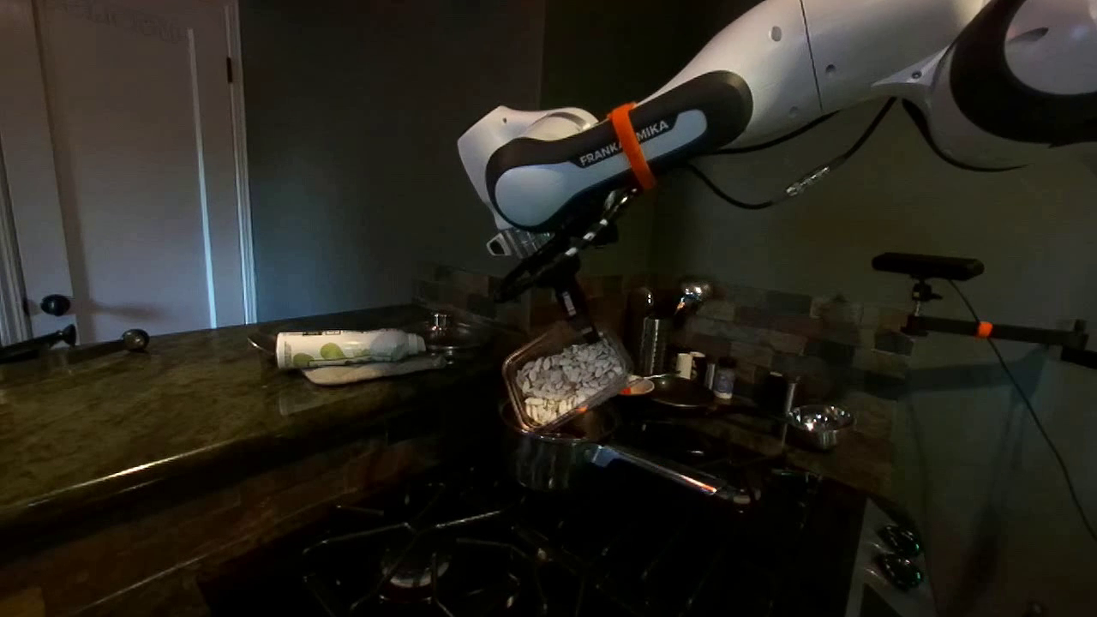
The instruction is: Empty some of the grains into the pot then place the container on the counter
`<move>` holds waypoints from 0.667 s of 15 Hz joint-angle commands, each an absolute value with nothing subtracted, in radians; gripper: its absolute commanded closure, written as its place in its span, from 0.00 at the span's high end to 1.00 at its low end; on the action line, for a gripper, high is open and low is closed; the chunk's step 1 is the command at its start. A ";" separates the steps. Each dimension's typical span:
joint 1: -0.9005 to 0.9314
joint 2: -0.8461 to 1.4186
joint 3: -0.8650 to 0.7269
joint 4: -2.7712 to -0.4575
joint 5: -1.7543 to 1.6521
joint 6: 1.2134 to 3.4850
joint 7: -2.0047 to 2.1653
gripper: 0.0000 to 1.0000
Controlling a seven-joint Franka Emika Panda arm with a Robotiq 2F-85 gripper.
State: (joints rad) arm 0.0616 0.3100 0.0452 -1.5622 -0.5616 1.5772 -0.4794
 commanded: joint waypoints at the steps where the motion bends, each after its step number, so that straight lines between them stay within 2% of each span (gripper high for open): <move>1: 0.060 0.268 0.044 -1.573 -0.598 1.603 -0.477 0.01; 10: 0.056 0.248 0.045 -1.585 -0.668 1.582 -0.526 0.01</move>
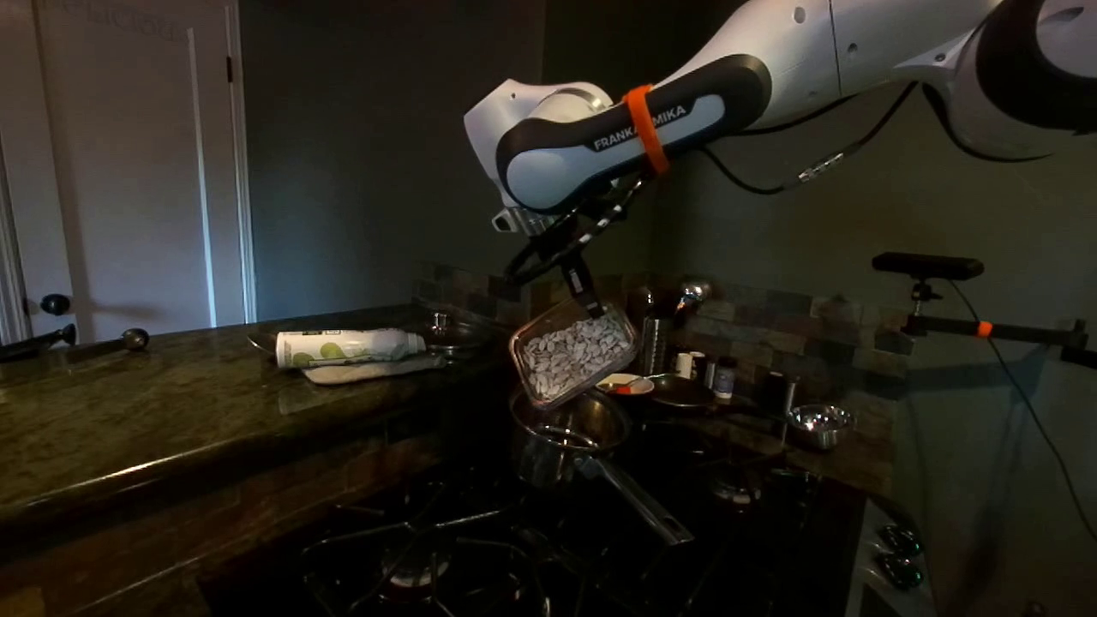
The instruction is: Empty some of the grains into the pot then place the container on the counter
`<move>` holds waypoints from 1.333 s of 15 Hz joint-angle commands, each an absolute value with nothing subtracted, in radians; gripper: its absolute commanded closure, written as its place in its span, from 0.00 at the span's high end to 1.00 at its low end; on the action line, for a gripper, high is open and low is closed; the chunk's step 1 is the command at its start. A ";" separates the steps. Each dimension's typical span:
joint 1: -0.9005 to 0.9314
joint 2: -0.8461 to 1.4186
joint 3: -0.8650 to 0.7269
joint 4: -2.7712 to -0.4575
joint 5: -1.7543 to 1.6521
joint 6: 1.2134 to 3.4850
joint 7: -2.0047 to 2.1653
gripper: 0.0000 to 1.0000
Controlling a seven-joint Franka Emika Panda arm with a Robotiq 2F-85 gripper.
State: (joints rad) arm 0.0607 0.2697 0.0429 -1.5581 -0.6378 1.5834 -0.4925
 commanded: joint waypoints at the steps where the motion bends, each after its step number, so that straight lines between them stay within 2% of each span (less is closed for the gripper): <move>1: 0.055 0.247 0.045 -1.588 -0.671 1.579 -0.536 0.01; 20: 0.059 0.069 0.054 -1.759 -0.791 1.599 -0.473 0.01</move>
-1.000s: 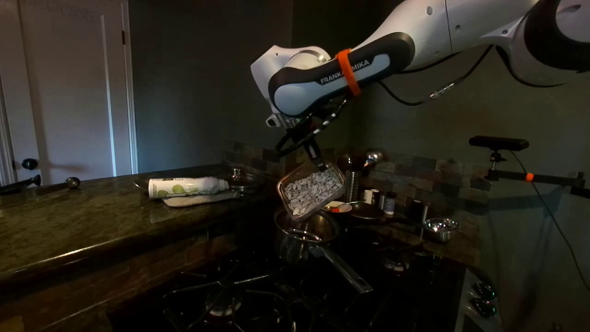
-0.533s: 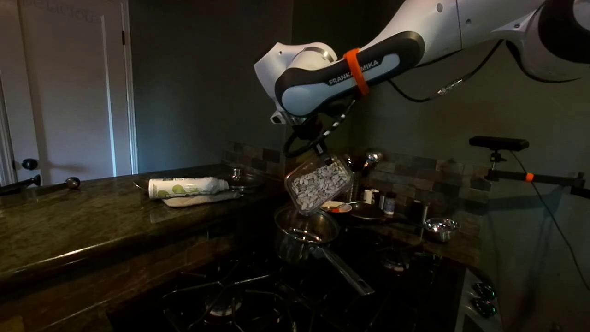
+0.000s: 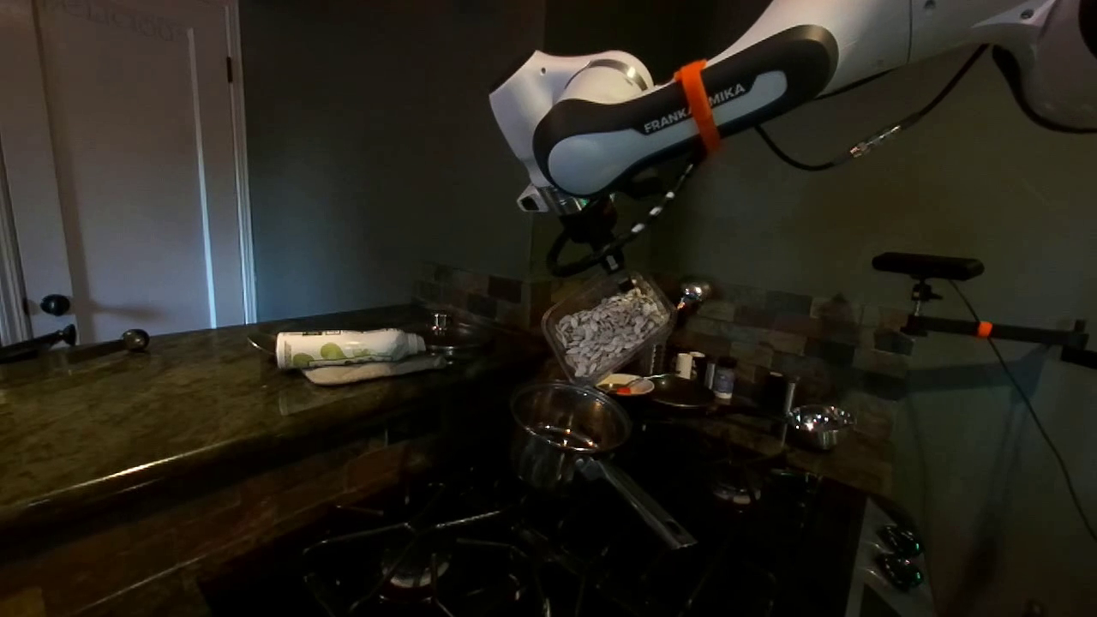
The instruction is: Empty some of the grains into the pot then place the container on the counter
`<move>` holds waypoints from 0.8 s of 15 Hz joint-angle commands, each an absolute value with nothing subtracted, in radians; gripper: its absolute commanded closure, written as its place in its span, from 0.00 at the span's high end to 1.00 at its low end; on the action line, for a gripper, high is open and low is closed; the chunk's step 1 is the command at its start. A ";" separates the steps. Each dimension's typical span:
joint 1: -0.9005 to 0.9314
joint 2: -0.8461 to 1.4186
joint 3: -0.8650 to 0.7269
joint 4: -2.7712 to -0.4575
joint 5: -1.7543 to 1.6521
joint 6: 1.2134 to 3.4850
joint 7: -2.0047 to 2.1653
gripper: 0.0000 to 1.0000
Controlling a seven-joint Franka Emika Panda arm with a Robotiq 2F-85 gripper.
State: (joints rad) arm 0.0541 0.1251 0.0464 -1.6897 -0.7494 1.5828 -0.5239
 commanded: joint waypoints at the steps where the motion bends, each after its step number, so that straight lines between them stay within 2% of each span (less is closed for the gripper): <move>1: 0.061 0.063 0.056 -1.766 -0.794 1.594 -0.467 0.01; 12: 0.075 0.069 0.074 -1.786 -0.834 1.580 -0.303 0.01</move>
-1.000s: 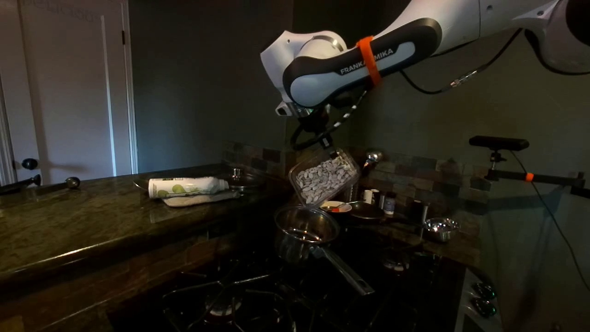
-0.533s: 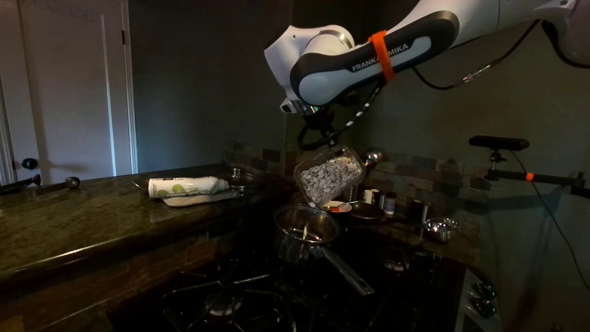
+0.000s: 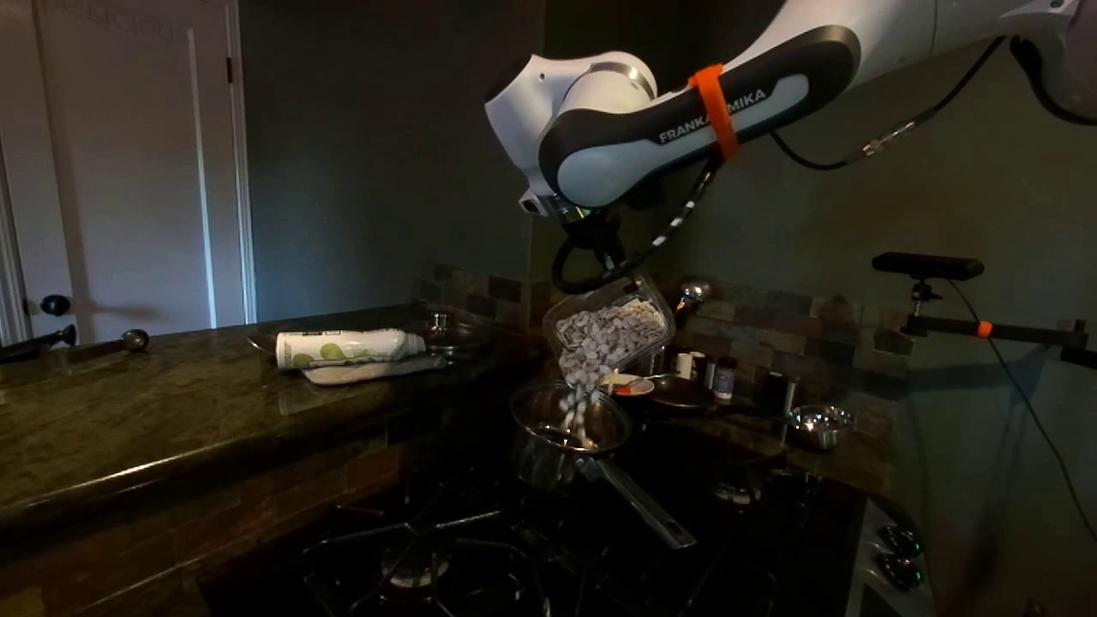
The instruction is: Empty some of the grains into the pot then place the container on the counter
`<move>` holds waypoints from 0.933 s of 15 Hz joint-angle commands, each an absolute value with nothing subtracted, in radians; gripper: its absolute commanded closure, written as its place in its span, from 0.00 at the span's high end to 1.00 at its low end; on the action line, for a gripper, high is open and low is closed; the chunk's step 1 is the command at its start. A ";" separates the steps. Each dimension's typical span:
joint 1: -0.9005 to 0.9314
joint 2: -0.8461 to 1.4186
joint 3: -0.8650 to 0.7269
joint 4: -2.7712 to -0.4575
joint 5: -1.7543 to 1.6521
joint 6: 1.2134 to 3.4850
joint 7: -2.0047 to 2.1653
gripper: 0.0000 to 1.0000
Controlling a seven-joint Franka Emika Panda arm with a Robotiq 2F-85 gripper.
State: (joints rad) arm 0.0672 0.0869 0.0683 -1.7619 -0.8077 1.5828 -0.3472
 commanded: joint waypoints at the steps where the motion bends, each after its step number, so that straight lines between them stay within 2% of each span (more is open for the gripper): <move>1: 0.076 0.073 0.075 -1.782 -0.832 1.575 -0.302 0.01; 9: 0.070 0.102 0.073 -1.755 -0.809 1.565 -0.257 0.01; 14: 0.031 0.166 0.050 -1.686 -0.650 1.553 -0.358 0.01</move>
State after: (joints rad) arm 0.0537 0.1191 0.0643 -1.7496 -0.7467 1.5809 -0.2932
